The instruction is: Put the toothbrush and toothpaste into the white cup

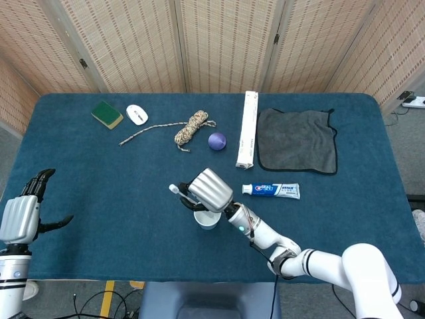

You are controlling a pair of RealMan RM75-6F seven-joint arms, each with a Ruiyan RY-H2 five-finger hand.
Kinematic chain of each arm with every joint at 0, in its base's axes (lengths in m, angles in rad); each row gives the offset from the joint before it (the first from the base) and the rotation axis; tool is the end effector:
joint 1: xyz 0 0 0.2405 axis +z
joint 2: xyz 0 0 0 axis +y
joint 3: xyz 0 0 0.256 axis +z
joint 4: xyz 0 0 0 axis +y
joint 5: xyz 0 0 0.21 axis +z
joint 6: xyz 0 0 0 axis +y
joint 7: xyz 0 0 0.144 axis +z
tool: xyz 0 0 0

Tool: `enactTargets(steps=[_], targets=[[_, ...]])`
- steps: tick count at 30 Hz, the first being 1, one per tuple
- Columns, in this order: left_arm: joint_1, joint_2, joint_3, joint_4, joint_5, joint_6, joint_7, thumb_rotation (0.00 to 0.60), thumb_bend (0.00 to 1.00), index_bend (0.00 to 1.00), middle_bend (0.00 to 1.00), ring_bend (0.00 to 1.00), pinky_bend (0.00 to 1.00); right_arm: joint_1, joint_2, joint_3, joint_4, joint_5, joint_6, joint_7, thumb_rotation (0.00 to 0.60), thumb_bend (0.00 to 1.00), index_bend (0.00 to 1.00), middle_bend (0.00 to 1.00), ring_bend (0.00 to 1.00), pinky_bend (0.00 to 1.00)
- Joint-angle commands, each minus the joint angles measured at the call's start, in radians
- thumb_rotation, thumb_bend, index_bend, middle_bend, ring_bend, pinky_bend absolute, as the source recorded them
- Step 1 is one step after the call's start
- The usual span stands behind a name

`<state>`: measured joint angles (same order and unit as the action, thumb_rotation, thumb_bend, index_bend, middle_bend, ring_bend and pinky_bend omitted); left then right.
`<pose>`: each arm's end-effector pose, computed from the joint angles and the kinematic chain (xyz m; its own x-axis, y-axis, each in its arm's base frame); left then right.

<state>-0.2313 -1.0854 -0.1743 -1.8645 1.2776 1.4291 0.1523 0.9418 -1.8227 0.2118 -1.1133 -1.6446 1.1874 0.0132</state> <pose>-0.2501 0.2384 0.1657 0.2906 -0.0612 0.9549 0.9568 0.0194 -0.2900 -0.0305 -0.3494 -0.0513 0.2662 0.0394 0.9631 -0.5954 -0.7791 0.1964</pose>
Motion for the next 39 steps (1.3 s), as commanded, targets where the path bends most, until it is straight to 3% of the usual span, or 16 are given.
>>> enactTargets(steps=[1,10,17,23,28,34,39], targets=[[0.001,-0.002,0.001,0.004,0.003,0.003,0.0,0.6,0.12,0.12,0.15,0.19,0.44,-0.012,0.006,-0.02,0.002,-0.012,0.015,0.001,0.6,0.43,0.62,0.88,1.0,0.98],[0.001,-0.001,0.001,0.004,0.005,-0.002,-0.005,0.6,0.12,0.12,0.15,0.19,0.44,-0.05,0.044,-0.07,-0.045,-0.017,0.025,-0.026,0.6,0.42,0.36,0.88,1.0,0.98],[-0.004,0.0,-0.005,-0.009,0.012,0.001,0.0,0.6,0.12,0.12,0.15,0.19,0.44,-0.093,0.116,-0.092,-0.143,-0.013,0.044,-0.065,0.6,0.32,0.14,0.86,1.0,0.98],[-0.004,0.002,-0.005,-0.017,0.021,0.007,0.003,0.6,0.12,0.12,0.15,0.19,0.44,-0.148,0.234,-0.086,-0.246,0.028,0.062,-0.085,0.6,0.23,0.13,0.86,1.0,0.98],[-0.001,0.004,-0.004,-0.023,0.023,0.012,0.007,0.6,0.12,0.12,0.15,0.19,0.44,-0.198,0.324,-0.093,-0.296,0.067,0.065,-0.103,0.6,0.23,0.13,0.86,1.0,0.98],[0.004,0.003,0.002,-0.035,0.034,0.022,0.018,0.6,0.12,0.12,0.15,0.19,0.44,-0.236,0.388,-0.113,-0.275,0.141,-0.004,-0.109,0.6,0.23,0.13,0.86,1.0,0.98],[0.006,0.003,0.003,-0.04,0.036,0.027,0.026,0.6,0.12,0.12,0.15,0.19,0.44,-0.254,0.375,-0.136,-0.183,0.177,-0.057,-0.149,0.6,0.23,0.17,0.87,1.0,0.98]])
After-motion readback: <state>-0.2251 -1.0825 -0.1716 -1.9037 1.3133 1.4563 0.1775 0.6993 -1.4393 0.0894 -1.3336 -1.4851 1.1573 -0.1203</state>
